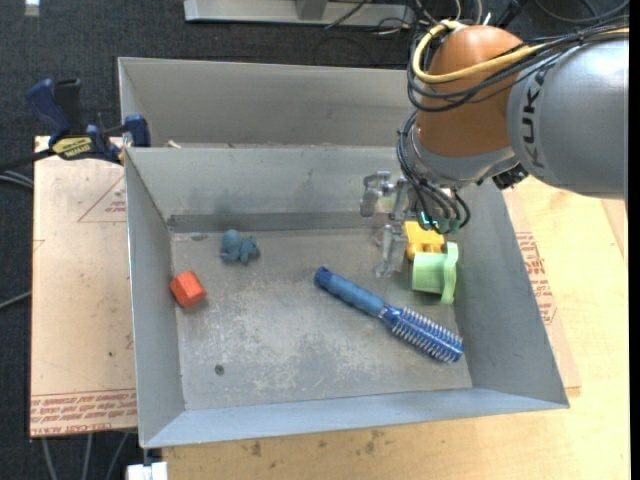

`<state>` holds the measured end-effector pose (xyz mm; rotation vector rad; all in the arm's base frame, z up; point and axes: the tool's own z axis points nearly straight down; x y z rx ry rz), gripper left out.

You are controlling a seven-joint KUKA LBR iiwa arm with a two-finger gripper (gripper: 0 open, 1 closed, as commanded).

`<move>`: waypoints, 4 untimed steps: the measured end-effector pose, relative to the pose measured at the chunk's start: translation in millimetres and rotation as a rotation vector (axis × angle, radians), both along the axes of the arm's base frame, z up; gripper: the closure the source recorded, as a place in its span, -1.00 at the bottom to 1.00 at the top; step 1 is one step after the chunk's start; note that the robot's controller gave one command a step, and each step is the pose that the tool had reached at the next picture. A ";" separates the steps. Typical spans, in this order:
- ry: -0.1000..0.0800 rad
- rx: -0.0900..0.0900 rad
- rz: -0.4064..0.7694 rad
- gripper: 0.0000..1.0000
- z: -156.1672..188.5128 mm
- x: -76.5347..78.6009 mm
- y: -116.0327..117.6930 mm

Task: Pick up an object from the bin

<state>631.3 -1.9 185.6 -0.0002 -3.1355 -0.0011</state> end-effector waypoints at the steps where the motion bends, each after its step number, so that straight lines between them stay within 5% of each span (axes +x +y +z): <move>1: -0.001 0.003 0.261 -1.00 -116.5 -20.6 2.6; 2: -0.007 0.003 0.260 1.00 -115.9 -19.7 2.6; 3: -0.015 0.000 0.265 1.00 7.2 -27.7 6.6; 4: -0.017 -0.001 0.283 1.00 108.2 -27.8 -15.2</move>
Offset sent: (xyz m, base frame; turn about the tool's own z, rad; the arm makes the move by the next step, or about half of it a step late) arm -0.0200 0.0010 -0.1156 -0.2626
